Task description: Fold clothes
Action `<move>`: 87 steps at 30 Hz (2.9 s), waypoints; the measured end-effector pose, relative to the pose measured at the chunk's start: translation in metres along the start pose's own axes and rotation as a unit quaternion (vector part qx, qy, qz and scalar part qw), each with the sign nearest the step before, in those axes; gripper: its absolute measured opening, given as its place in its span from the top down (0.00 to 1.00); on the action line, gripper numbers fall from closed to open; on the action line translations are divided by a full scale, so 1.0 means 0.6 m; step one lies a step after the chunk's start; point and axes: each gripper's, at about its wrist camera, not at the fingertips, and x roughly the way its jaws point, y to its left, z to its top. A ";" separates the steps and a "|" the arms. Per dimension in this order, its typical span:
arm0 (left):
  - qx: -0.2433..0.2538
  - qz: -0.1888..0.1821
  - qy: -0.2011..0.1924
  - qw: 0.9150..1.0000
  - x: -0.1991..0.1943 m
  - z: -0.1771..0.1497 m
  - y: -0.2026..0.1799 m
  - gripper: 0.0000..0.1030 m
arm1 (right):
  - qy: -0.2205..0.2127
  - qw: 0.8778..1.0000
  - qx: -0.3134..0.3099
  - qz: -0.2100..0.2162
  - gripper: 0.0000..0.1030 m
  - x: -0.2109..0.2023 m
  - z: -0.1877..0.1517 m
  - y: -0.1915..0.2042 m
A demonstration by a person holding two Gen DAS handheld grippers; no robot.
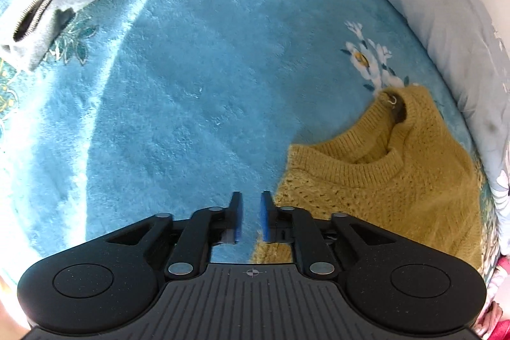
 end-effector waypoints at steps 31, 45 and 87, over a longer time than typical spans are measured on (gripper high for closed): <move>0.096 -0.024 -0.049 0.994 0.073 -0.087 -0.036 0.56 | -0.037 0.537 -0.841 -0.059 0.43 0.282 0.283 0.662; 0.093 -0.044 -0.055 0.993 0.081 -0.090 -0.050 0.57 | 0.095 0.484 -0.869 -0.041 0.67 0.310 0.296 0.696; 0.328 -0.069 -0.502 0.797 -0.575 -0.340 -0.432 0.94 | -0.560 0.700 -0.442 0.008 0.87 -0.606 0.090 0.101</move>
